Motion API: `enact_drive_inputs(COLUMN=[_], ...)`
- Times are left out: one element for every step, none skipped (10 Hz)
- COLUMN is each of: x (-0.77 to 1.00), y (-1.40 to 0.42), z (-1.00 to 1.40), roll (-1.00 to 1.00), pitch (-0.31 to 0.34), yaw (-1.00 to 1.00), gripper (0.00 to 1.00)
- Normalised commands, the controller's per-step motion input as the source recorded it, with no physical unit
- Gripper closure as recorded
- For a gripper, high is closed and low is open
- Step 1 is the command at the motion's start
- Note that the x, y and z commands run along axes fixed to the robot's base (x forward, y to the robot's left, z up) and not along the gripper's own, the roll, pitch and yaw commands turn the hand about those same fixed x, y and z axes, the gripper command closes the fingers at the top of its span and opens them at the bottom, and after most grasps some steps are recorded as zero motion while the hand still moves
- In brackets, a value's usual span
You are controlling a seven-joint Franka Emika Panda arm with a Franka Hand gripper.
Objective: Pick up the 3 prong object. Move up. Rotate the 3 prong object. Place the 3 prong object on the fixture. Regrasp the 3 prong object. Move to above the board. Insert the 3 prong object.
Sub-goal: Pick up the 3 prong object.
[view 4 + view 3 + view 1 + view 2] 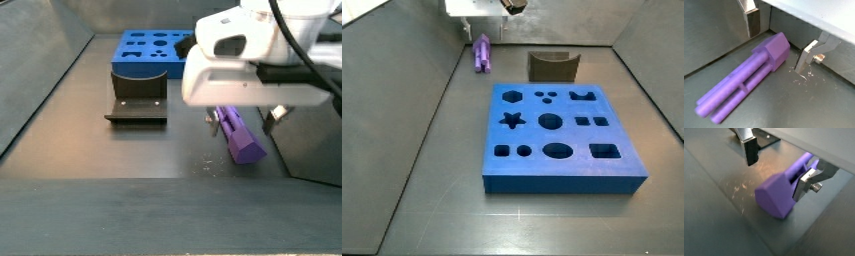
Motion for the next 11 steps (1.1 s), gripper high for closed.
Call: enact_drive_inputs(x=[-0.09,0.00,0.01,0.00,0.00,0.00,-0.03,0.00,0.00,0.00,0.00], y=[0.10,0.00,0.00,0.00,0.01,0.04,0.07,0.00,0.01,0.00,0.00], z=[-0.37,-0.41,-0.53,-0.38,-0.32,-0.29,-0.20,-0.07,0.00,0.00,0.00], roll=[-0.19,-0.17,-0.18,-0.11,-0.11,-0.06,-0.02,-0.08,-0.04,0.00,0.00], pitch=[-0.220,-0.107,-0.090,-0.071,-0.063,-0.060,-0.044,-0.079,-0.001,0.000,0.000], yaw=[0.08,0.04,0.00,0.00,0.00,0.00,0.00,0.00,0.00,0.00,0.00], gripper=[0.00,0.00,0.00,0.00,0.00,0.00,0.00,0.00,0.00,1.00,1.00])
